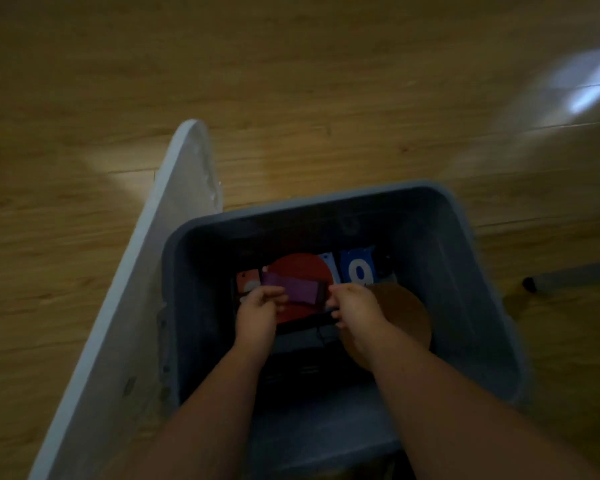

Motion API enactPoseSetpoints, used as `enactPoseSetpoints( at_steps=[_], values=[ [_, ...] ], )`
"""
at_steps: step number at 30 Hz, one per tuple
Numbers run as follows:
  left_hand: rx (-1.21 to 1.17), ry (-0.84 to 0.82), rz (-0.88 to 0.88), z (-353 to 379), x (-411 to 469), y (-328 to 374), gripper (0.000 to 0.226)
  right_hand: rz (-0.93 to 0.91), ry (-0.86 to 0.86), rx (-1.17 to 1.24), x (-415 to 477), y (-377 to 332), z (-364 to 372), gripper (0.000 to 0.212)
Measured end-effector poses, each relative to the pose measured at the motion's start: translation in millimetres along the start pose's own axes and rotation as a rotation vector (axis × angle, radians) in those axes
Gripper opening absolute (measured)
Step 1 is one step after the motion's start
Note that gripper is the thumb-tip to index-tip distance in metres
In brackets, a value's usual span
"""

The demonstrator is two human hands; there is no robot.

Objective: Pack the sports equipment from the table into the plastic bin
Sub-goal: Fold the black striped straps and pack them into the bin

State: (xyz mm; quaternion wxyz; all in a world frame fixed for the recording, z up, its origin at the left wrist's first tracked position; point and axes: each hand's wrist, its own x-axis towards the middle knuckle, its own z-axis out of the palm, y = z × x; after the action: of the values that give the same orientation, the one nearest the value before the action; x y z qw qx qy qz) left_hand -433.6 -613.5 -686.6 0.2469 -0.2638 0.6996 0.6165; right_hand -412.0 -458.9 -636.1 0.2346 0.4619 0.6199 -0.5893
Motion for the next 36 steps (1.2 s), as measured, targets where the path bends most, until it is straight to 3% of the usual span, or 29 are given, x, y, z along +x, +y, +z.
enactPoseSetpoints(
  at_steps=[3, 7, 13, 17, 26, 30, 36],
  values=[
    [-0.073, -0.040, 0.033, -0.4, -24.5, 45.1, 0.031, -0.017, -0.003, 0.045, -33.1, -40.8, -0.4, 0.016],
    [0.008, -0.128, 0.129, 2.7, -75.9, 99.3, 0.030, -0.094, -0.005, 0.102, -97.7, -74.9, -13.9, 0.026],
    [0.000, -0.294, 0.254, 22.2, -185.3, 178.4, 0.024, -0.301, 0.054, 0.253, -224.3, -100.5, -70.8, 0.021],
    [0.000, -0.454, 0.358, 57.1, -278.9, 227.8, 0.021, -0.556, 0.124, 0.415, -320.5, -102.4, -134.6, 0.019],
    [0.063, -0.895, 0.638, 143.5, -522.7, 273.4, 0.022, -0.973, 0.378, 0.651, -526.9, -31.2, -288.7, 0.022],
    [0.118, -1.086, 0.613, 184.8, -591.7, 252.9, 0.021, -1.017, 0.556, 0.722, -586.3, 24.8, -340.9, 0.020],
    [0.259, -1.312, 0.630, 251.9, -682.5, 186.5, 0.022, -0.933, 0.841, 0.696, -638.4, 125.7, -406.4, 0.017]
  ],
)
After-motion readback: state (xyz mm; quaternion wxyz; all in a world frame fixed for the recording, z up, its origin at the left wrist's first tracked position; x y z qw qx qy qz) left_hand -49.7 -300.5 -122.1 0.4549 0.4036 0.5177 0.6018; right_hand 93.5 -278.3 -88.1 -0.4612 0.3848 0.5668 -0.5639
